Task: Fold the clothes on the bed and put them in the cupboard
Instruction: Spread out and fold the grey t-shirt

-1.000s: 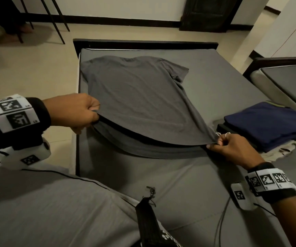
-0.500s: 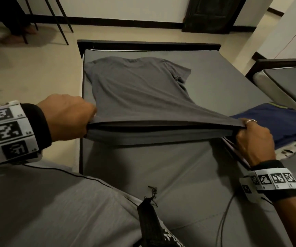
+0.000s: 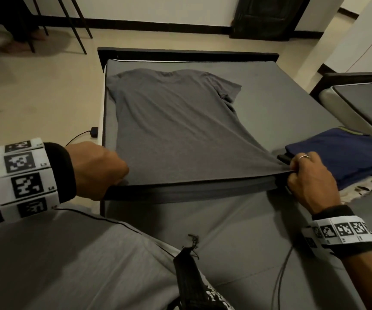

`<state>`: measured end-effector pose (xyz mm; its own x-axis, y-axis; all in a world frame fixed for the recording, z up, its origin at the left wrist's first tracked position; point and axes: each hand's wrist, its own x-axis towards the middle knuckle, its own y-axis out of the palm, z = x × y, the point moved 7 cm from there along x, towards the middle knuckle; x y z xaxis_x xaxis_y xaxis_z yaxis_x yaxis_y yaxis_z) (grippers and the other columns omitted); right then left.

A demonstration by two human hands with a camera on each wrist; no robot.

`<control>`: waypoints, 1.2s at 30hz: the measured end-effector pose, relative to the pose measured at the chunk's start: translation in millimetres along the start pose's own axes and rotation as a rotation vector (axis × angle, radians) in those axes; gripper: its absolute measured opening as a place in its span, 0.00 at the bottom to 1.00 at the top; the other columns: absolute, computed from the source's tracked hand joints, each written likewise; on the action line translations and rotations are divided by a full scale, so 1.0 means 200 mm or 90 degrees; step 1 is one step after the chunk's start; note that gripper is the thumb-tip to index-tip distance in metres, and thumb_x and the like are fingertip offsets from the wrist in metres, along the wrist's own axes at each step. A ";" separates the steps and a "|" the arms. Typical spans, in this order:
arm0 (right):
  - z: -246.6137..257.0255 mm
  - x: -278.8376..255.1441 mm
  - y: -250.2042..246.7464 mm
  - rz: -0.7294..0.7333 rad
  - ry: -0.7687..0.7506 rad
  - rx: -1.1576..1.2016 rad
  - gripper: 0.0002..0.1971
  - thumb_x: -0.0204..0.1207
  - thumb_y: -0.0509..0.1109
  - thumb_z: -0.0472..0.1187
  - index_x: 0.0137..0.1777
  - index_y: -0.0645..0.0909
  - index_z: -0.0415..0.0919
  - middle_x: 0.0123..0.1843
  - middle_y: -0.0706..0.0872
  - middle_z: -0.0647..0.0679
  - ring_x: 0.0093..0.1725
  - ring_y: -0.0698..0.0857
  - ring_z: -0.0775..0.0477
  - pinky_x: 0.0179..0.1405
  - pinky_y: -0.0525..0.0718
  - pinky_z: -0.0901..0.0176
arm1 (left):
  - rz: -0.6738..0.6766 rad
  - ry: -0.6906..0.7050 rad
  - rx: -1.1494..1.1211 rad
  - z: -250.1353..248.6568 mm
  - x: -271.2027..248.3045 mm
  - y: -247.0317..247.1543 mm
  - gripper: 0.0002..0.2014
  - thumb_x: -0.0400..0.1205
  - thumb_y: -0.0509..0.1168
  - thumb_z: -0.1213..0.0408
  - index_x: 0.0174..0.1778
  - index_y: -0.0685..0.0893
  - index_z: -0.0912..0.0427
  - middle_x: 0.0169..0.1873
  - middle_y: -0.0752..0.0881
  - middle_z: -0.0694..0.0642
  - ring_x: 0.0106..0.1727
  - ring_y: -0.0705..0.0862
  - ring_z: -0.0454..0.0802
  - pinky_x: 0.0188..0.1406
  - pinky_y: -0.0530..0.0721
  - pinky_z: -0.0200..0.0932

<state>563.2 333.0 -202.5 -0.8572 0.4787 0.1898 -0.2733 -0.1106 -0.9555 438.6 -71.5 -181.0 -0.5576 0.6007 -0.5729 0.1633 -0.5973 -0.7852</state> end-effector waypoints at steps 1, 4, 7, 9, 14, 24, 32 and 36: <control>0.00 0.00 0.00 -0.005 -0.017 0.004 0.10 0.74 0.71 0.30 0.43 0.73 0.42 0.47 0.72 0.45 0.36 0.73 0.41 0.38 0.69 0.52 | -0.006 0.014 0.002 -0.02 0.00 0.00 0.05 0.87 0.59 0.49 0.55 0.76 0.43 0.47 0.83 0.45 0.46 0.83 0.42 0.49 0.83 0.34; 0.03 0.00 -0.02 -0.022 -0.064 0.011 0.15 0.69 0.73 0.26 0.37 0.70 0.42 0.40 0.73 0.45 0.34 0.72 0.42 0.30 0.64 0.56 | -0.014 0.033 -0.011 -0.04 -0.01 -0.01 0.07 0.90 0.55 0.53 0.62 0.73 0.43 0.50 0.79 0.44 0.49 0.80 0.40 0.50 0.80 0.32; 0.01 0.02 -0.03 -0.025 -0.031 0.037 0.16 0.69 0.70 0.26 0.35 0.67 0.44 0.33 0.74 0.46 0.29 0.71 0.45 0.28 0.64 0.58 | -0.002 0.029 -0.021 -0.04 -0.01 -0.01 0.08 0.90 0.54 0.55 0.60 0.76 0.45 0.50 0.81 0.45 0.49 0.82 0.41 0.52 0.82 0.33; 0.01 0.01 -0.02 -0.009 -0.019 0.030 0.15 0.70 0.69 0.28 0.36 0.66 0.44 0.31 0.75 0.46 0.29 0.73 0.43 0.31 0.67 0.54 | 0.008 0.029 -0.028 -0.03 -0.01 0.00 0.07 0.89 0.55 0.55 0.58 0.79 0.45 0.48 0.83 0.46 0.48 0.83 0.42 0.50 0.83 0.33; -0.05 -0.03 0.09 0.119 0.028 -0.033 0.12 0.72 0.69 0.33 0.36 0.68 0.45 0.32 0.77 0.48 0.30 0.75 0.43 0.33 0.71 0.52 | 0.022 0.062 -0.016 -0.06 0.00 0.02 0.04 0.88 0.57 0.55 0.48 0.75 0.45 0.45 0.82 0.46 0.46 0.83 0.43 0.46 0.81 0.33; -0.10 -0.06 0.21 0.270 0.048 -0.122 0.09 0.80 0.64 0.37 0.41 0.69 0.49 0.38 0.78 0.48 0.34 0.78 0.47 0.29 0.69 0.53 | 0.136 0.164 -0.009 -0.19 0.09 0.09 0.04 0.84 0.64 0.57 0.46 0.81 0.43 0.42 0.81 0.46 0.43 0.80 0.43 0.46 0.79 0.35; -0.12 -0.05 0.22 0.294 0.055 -0.128 0.08 0.80 0.66 0.38 0.50 0.78 0.55 0.45 0.80 0.47 0.38 0.78 0.47 0.40 0.76 0.53 | 0.188 0.175 -0.063 -0.21 0.19 0.19 0.07 0.82 0.66 0.58 0.51 0.90 0.49 0.43 0.89 0.47 0.40 0.83 0.43 0.42 0.81 0.36; -0.14 -0.04 0.21 0.335 0.055 -0.167 0.05 0.80 0.69 0.47 0.52 0.83 0.59 0.52 0.86 0.49 0.41 0.81 0.50 0.41 0.80 0.54 | 0.196 0.132 -0.093 -0.18 0.24 0.28 0.07 0.79 0.68 0.56 0.47 0.90 0.50 0.33 0.83 0.43 0.34 0.81 0.42 0.42 0.84 0.42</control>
<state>570.1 349.3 -251.3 -0.8065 0.4887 -0.3328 0.3052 -0.1381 -0.9422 449.9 -57.0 -260.7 -0.2904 0.5097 -0.8099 0.4194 -0.6930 -0.5865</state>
